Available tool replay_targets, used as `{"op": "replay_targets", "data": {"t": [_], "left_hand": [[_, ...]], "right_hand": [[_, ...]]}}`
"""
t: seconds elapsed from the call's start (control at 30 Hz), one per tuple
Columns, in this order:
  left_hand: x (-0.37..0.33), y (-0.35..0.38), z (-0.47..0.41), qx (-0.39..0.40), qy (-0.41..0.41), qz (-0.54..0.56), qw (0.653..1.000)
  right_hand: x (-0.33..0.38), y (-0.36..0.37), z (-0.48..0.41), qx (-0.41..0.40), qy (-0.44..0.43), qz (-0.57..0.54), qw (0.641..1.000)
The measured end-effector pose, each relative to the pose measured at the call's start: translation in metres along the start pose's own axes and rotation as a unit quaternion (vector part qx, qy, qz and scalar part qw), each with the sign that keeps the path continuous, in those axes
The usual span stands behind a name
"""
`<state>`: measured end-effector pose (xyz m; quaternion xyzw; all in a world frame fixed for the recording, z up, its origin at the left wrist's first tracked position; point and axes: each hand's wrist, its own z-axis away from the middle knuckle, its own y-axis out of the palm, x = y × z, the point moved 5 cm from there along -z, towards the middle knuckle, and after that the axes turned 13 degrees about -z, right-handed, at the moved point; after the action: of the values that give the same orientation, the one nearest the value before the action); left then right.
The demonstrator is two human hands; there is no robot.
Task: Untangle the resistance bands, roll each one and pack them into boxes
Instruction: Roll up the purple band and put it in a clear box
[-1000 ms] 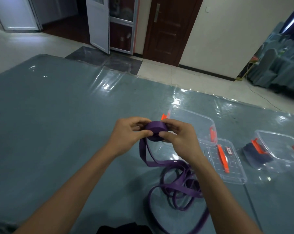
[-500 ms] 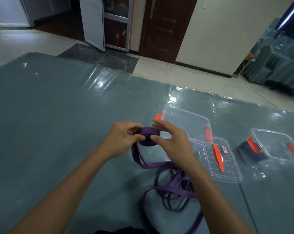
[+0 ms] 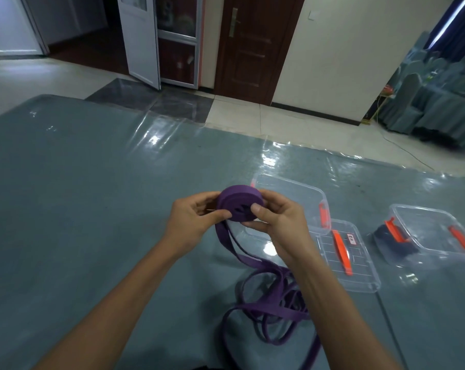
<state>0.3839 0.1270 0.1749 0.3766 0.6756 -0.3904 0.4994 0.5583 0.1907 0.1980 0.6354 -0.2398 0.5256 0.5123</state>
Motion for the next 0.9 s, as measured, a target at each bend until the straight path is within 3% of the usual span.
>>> {"op": "replay_targets", "data": {"t": [0.1, 0.17, 0.27, 0.37, 0.5, 0.63, 0.8, 0.9], "left_hand": [[0.001, -0.006, -0.005, -0.005, 0.011, -0.035, 0.999], [0.003, -0.009, -0.007, 0.012, 0.016, -0.082, 0.996], [0.000, -0.010, -0.009, 0.055, 0.041, -0.158, 0.985], [-0.007, -0.007, -0.011, 0.086, 0.063, -0.168, 0.980], [-0.010, -0.007, -0.011, 0.036, 0.033, -0.083, 0.995], [-0.002, -0.001, -0.009, 0.010, -0.008, -0.003, 1.000], [0.001, 0.004, -0.005, 0.010, -0.009, 0.032, 0.999], [0.002, 0.003, -0.008, 0.016, -0.007, 0.025, 1.000]], "right_hand": [[-0.006, 0.003, 0.002, 0.021, -0.012, -0.018, 1.000], [0.002, 0.005, 0.003, 0.034, -0.066, 0.123, 0.990], [0.012, 0.015, 0.005, 0.088, -0.131, 0.395, 0.905], [0.018, 0.019, 0.003, 0.105, -0.134, 0.476, 0.863], [0.025, 0.012, 0.001, 0.065, -0.128, 0.373, 0.917], [0.017, -0.003, 0.000, 0.015, -0.070, 0.154, 0.986], [-0.006, -0.007, -0.001, -0.007, -0.006, -0.048, 0.999], [-0.018, -0.007, -0.001, -0.006, 0.007, -0.097, 0.995]]}}
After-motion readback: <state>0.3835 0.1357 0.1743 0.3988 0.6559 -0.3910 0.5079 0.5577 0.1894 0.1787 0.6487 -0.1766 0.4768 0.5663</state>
